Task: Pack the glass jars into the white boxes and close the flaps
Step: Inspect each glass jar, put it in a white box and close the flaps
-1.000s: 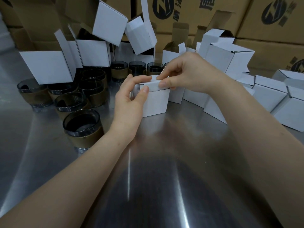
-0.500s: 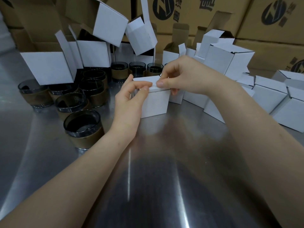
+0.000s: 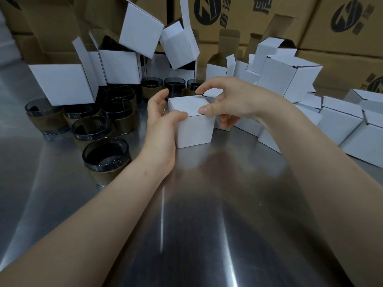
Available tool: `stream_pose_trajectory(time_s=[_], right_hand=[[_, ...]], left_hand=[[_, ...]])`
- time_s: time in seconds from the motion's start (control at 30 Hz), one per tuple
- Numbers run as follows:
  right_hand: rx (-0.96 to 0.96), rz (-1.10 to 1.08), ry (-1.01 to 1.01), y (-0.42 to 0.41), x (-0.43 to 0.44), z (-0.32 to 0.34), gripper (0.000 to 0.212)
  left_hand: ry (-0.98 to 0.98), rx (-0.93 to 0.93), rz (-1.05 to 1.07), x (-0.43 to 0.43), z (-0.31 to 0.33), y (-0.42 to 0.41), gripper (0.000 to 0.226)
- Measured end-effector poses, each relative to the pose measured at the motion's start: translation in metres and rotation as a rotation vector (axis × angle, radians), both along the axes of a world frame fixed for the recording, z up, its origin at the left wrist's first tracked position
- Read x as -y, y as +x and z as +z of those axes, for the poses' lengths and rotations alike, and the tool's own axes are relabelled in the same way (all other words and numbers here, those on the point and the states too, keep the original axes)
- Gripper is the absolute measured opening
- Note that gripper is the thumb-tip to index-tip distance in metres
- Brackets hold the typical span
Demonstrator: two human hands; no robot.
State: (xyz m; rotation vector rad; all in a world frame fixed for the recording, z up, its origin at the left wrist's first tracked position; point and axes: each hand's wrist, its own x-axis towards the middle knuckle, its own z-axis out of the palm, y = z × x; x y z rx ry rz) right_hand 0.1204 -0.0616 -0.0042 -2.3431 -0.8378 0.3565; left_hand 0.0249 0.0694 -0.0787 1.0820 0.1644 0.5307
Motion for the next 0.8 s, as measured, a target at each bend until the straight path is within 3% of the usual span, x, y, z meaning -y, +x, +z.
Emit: stream_pose_trajectory(time_s=[0.17,0.43,0.8], right_hand=[[0.105,0.013,-0.045,-0.003,-0.003,0.003,0.038],[0.290,0.267,-0.125,-0.024,-0.010,0.005,0.041],[0.344,0.017,-0.456,-0.017,0.009,0.022,0.049]], left_hand=[[-0.009,-0.024,0.003,0.001,0.002,-0.001,0.053],[0.116,-0.125,0.036,0.008,-0.001,-0.007,0.033],[0.301,-0.138,0.041,0.012,-0.007,-0.006,0.019]])
